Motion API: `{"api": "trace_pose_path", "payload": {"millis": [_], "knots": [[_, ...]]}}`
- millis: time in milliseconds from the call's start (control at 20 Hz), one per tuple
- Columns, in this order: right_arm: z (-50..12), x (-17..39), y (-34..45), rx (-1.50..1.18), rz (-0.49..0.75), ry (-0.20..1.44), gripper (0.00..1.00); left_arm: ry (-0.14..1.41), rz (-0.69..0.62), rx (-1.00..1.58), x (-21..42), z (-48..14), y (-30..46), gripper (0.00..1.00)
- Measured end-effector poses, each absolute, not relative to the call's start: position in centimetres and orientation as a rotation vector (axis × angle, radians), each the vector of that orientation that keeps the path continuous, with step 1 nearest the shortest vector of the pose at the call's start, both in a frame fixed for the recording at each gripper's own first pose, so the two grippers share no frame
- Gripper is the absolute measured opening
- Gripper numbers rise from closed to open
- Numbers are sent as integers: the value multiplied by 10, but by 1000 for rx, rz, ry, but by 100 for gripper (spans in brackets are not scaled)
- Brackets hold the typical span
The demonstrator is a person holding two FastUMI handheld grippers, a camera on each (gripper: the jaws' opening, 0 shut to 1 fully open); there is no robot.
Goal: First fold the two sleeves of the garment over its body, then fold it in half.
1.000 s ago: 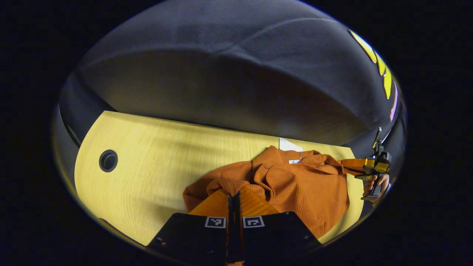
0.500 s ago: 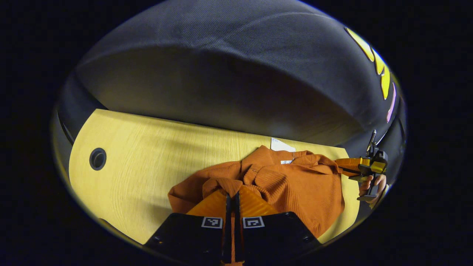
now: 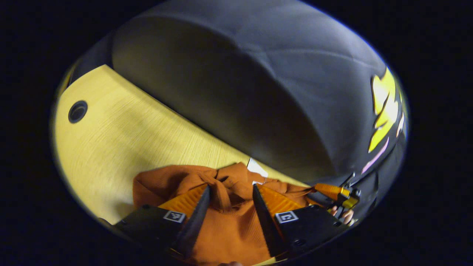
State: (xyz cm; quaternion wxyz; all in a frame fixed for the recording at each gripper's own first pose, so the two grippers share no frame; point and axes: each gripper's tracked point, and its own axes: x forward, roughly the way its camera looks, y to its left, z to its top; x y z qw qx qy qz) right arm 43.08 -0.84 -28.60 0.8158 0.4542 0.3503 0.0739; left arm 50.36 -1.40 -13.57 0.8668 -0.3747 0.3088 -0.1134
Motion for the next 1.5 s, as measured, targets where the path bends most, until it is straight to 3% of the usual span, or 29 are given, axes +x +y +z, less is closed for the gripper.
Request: {"api": "trace_pose_path", "payload": {"millis": [50,100,200,300,400,450,500,650,950,1000,1050,1200,1250,1300,1500], "knots": [[-280,431,-11,960,159,728,78,616,-215,-784,508,-132,-4,82],[-275,432,-13,943,156,717,72,584,-199,-764,510,-126,1,96],[-253,424,-15,883,165,700,88,523,-172,-679,514,-105,13,96],[-229,416,-16,795,178,670,94,480,-154,-586,508,-78,25,96],[-193,402,-16,696,202,619,95,443,-137,-532,495,-46,36,96],[-172,392,-19,627,203,585,90,426,-128,-511,486,-28,39,98],[-154,385,-18,574,211,551,95,401,-113,-490,476,-7,44,98],[-94,346,-24,389,208,424,96,299,-46,-414,434,54,60,99],[-5,229,-60,105,60,131,96,93,33,-155,306,130,71,98],[-3,204,-61,83,44,96,92,61,21,-125,280,135,64,98],[-7,182,-63,62,37,84,96,53,13,-109,260,133,59,98],[-23,123,-77,14,-21,43,92,81,40,-91,198,107,54,100],[-28,106,-79,10,-31,37,96,106,52,-98,181,96,52,98],[-37,93,-79,10,-29,50,92,143,57,-119,166,84,47,98],[-62,56,-56,6,38,133,96,219,103,-198,132,53,37,98]]}}
